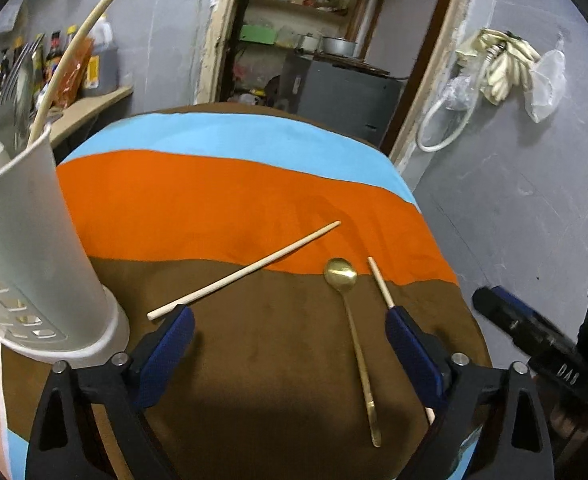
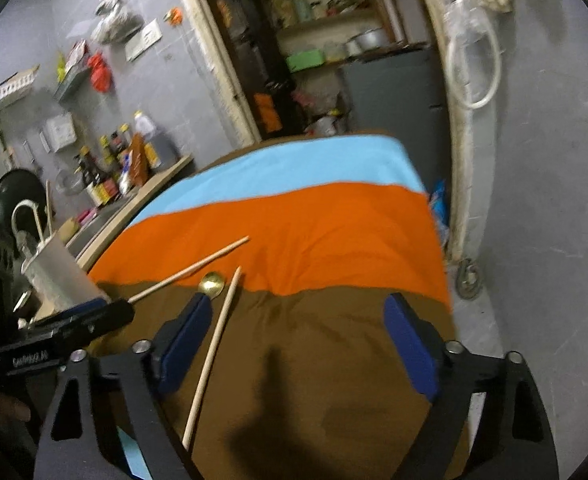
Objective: Organize utensils
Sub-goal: 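Move both tools back over the gold spoon and remaining chopsticks, then grasp the gold spoon with the left tool while the right tool grasps a chopstick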
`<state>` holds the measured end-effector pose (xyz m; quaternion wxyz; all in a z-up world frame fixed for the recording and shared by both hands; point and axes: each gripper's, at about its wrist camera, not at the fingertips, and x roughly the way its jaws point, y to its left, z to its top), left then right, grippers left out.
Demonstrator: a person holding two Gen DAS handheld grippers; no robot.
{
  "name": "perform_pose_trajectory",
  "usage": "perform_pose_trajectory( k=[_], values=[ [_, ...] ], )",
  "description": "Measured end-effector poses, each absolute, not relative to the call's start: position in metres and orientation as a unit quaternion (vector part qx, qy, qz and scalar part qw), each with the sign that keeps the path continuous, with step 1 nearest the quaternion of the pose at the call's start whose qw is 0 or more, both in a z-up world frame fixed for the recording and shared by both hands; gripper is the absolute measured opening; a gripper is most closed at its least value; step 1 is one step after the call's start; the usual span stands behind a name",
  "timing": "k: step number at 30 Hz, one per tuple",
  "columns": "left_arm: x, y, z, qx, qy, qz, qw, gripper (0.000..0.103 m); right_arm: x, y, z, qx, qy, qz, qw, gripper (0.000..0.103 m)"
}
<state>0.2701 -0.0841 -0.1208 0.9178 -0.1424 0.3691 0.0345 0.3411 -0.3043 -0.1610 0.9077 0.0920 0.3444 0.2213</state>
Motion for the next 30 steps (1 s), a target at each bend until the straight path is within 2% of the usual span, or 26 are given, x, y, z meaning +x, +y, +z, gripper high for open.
perform_pose_trajectory(
  k=[6, 14, 20, 25, 30],
  values=[
    [0.27, -0.075, -0.125, -0.169, 0.37, 0.031, 0.913, 0.087, 0.345, -0.276, -0.174, 0.056, 0.373, 0.265, 0.887, 0.059],
    [0.274, -0.075, -0.128, -0.171, 0.375, 0.026, 0.911, 0.085, 0.355, -0.247, -0.182, 0.009, 0.403, 0.299, 0.865, 0.052],
    [0.278, -0.077, -0.131, -0.171, 0.381, 0.017, 0.909, 0.08, 0.357, -0.242, -0.181, -0.012, 0.409, 0.283, 0.868, 0.037],
    [0.288, -0.085, -0.136, -0.165, 0.393, -0.017, 0.904, 0.067, 0.359, -0.255, -0.179, -0.005, 0.41, 0.264, 0.873, 0.026],
    [0.305, -0.092, -0.147, -0.166, 0.419, -0.056, 0.891, 0.045, 0.368, -0.262, -0.182, 0.004, 0.414, 0.268, 0.87, 0.024]
  ],
)
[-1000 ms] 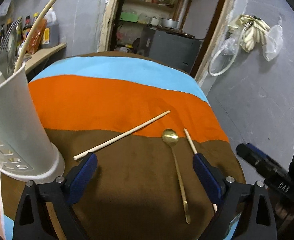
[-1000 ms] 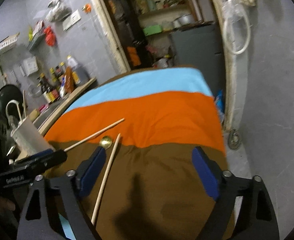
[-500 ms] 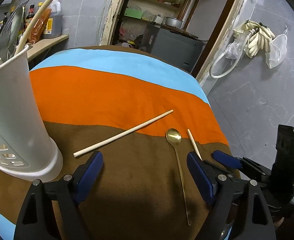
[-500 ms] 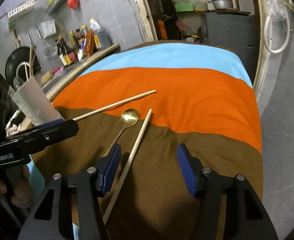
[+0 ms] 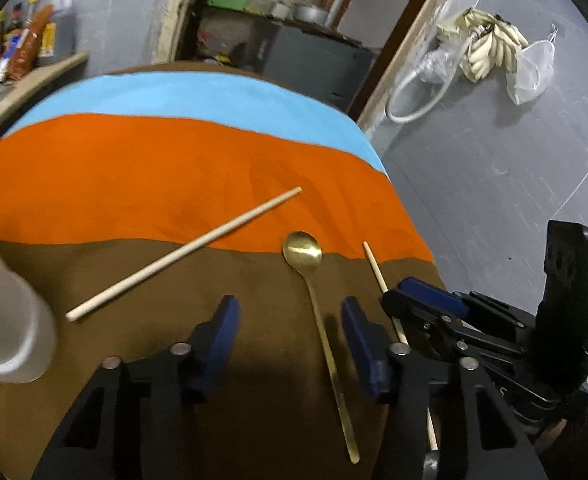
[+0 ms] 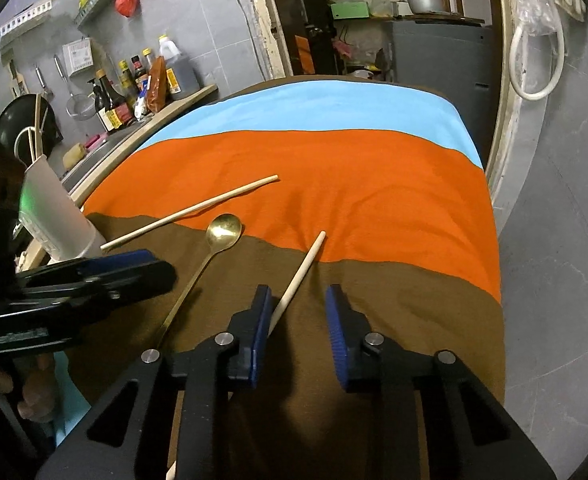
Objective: Organize utensils
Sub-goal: 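Grasp the gold spoon with the left tool while the right tool grasps a chopstick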
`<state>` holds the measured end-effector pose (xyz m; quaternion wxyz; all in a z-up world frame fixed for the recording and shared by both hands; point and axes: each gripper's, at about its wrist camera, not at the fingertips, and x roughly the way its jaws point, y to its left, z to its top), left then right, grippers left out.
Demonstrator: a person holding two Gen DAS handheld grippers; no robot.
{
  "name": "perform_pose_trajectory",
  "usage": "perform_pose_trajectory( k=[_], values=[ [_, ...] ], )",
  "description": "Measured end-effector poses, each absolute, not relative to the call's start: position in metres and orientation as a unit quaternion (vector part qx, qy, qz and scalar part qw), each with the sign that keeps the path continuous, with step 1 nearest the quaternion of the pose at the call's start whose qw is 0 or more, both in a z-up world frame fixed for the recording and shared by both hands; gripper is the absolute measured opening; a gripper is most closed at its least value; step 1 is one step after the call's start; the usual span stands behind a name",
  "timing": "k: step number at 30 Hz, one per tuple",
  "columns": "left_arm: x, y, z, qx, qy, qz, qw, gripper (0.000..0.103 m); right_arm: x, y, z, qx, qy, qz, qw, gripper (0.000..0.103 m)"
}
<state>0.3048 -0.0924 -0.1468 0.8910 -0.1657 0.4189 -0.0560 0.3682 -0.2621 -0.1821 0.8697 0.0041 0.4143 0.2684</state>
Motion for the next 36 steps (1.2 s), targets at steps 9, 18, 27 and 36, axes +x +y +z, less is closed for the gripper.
perform_pose_trajectory(
  k=[9, 18, 27, 36],
  values=[
    [0.335, -0.09, -0.153, -0.167, 0.419, -0.069, 0.89, 0.036, 0.39, -0.263, -0.19, 0.023, 0.434, 0.289, 0.853, 0.021],
    [0.356, -0.085, -0.159, -0.177, 0.432, -0.082, 0.88, 0.024, 0.414, -0.26, -0.199, 0.04, 0.457, 0.307, 0.834, 0.017],
    [0.361, -0.09, -0.161, -0.165, 0.442, -0.106, 0.875, 0.01, 0.422, -0.26, -0.206, 0.081, 0.495, 0.315, 0.806, 0.013],
    [0.351, -0.093, -0.15, -0.159, 0.436, -0.113, 0.878, 0.003, 0.407, -0.256, -0.203, 0.139, 0.496, 0.289, 0.807, 0.005]
  ],
)
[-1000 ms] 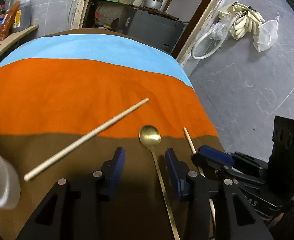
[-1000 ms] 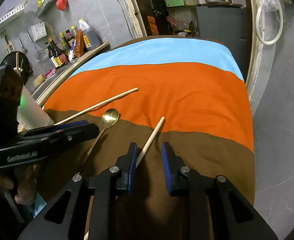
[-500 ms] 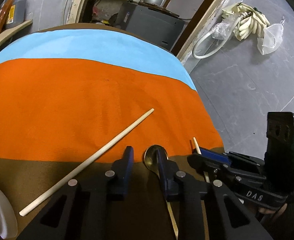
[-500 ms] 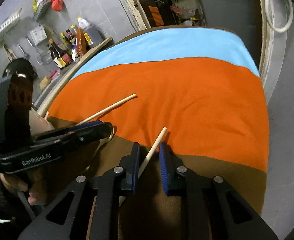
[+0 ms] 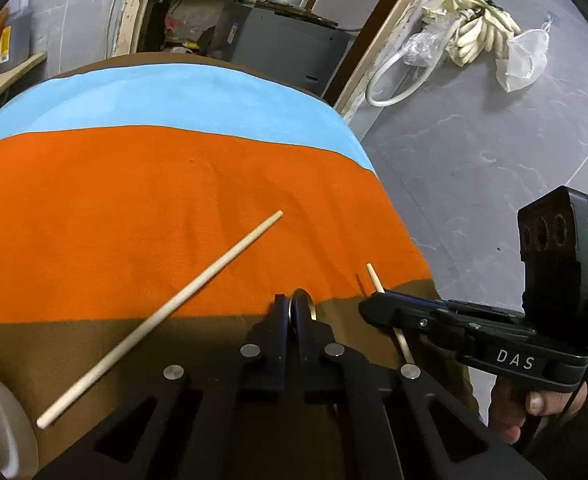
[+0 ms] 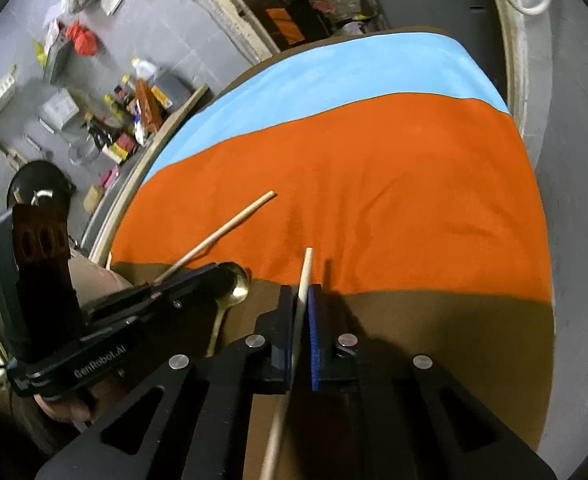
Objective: Organize utensils
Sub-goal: 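Grasp the gold spoon with the left tool while the right tool grasps a chopstick, then carry the gold spoon and chopstick into the white caddy and open both tools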
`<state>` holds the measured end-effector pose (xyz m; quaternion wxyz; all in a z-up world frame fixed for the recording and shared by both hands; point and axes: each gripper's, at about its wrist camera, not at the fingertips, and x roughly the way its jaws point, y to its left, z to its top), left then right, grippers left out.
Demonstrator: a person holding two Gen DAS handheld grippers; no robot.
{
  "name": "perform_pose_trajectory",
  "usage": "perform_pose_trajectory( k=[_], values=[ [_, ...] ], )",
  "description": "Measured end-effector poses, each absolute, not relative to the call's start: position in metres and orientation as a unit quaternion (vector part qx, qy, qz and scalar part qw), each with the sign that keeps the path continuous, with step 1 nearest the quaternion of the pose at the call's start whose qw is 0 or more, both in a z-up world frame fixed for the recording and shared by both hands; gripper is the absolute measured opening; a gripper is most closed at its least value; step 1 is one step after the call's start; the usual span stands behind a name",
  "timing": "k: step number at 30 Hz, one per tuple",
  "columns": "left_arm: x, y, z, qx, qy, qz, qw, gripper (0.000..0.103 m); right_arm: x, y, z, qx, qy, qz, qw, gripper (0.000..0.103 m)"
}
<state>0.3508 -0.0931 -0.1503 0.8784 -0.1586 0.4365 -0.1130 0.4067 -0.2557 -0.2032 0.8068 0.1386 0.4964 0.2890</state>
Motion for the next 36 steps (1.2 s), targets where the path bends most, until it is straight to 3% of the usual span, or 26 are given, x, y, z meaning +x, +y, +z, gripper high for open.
perform_pose_trajectory(
  k=[6, 15, 27, 36],
  values=[
    [0.321, -0.09, -0.127, -0.157, 0.405, -0.116, 0.893, 0.003, 0.367, -0.254, -0.171, 0.155, 0.445, 0.251, 0.845, 0.004],
    [0.255, -0.06, -0.052, -0.139, 0.297, -0.09, 0.94, 0.003, 0.307, -0.246, -0.096, 0.171, 0.316, 0.194, 0.913, 0.004],
    [0.215, 0.011, 0.009, -0.15, 0.225, -0.062, 0.961, 0.003, 0.284, -0.214, -0.053, 0.199, 0.254, 0.21, 0.923, 0.004],
    [0.185, 0.073, 0.049, -0.17, 0.152, 0.007, 0.974, 0.003, 0.269, -0.169, 0.01, 0.205, 0.163, 0.274, 0.926, 0.004]
  ],
)
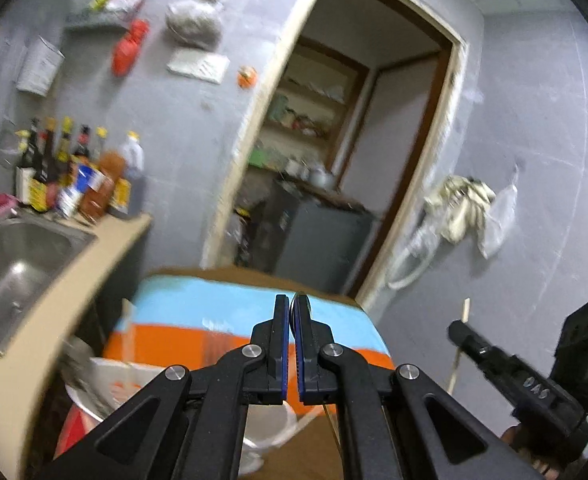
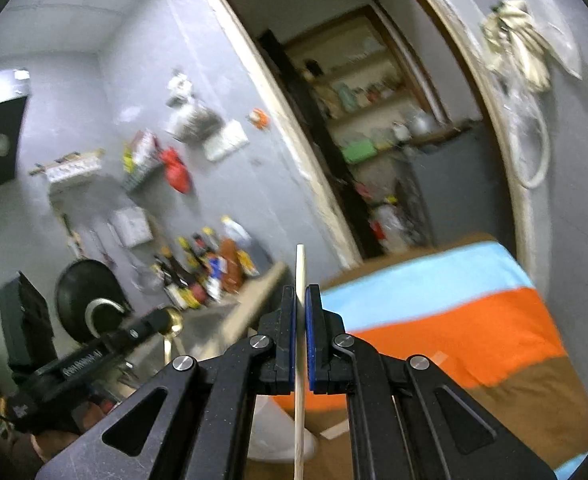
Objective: Organize utensils
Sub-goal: 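Carry the gold spoon and chopstick into the white caddy and open both tools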
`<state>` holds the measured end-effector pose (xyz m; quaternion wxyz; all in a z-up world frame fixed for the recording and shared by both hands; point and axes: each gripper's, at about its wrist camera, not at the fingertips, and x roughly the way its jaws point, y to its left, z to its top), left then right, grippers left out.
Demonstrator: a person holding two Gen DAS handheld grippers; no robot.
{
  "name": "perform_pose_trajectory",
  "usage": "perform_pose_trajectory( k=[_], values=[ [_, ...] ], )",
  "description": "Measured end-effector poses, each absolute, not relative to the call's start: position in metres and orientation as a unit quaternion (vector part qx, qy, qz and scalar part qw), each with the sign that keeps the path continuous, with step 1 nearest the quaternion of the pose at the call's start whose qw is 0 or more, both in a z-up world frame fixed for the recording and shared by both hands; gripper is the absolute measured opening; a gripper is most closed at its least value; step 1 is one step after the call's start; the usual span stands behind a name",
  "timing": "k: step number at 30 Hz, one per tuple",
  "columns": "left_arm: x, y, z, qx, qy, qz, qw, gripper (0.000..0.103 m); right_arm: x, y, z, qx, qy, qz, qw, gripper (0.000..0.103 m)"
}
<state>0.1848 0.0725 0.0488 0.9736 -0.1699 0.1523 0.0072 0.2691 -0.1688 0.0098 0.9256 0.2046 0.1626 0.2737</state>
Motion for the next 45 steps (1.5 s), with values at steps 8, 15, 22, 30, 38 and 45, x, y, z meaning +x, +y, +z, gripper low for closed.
perform_pose_trajectory(
  k=[8, 15, 22, 30, 38, 45],
  values=[
    [0.178, 0.137, 0.064, -0.148, 0.103, 0.116, 0.977, 0.003, 0.283, -0.093, 0.041, 0.192, 0.078, 0.322, 0.924, 0.004],
    [0.192, 0.175, 0.041, -0.154, 0.094, 0.162, 0.97, 0.003, 0.304, -0.045, 0.026, 0.172, 0.075, 0.321, 0.929, 0.004],
    [0.202, 0.173, 0.017, -0.111, 0.09, 0.18, 0.973, 0.003, 0.313, -0.031, 0.003, 0.155, 0.094, 0.322, 0.929, 0.004],
    [0.197, 0.157, 0.004, -0.082, 0.098, 0.171, 0.977, 0.003, 0.315, -0.024, -0.016, 0.143, 0.118, 0.325, 0.927, 0.004],
    [0.191, 0.162, 0.005, -0.104, 0.117, 0.152, 0.976, 0.005, 0.309, -0.027, -0.018, 0.131, 0.142, 0.328, 0.925, 0.004],
    [0.184, 0.165, 0.006, -0.137, 0.156, 0.106, 0.972, 0.008, 0.299, -0.032, -0.017, 0.114, 0.172, 0.334, 0.92, 0.011]
  ],
)
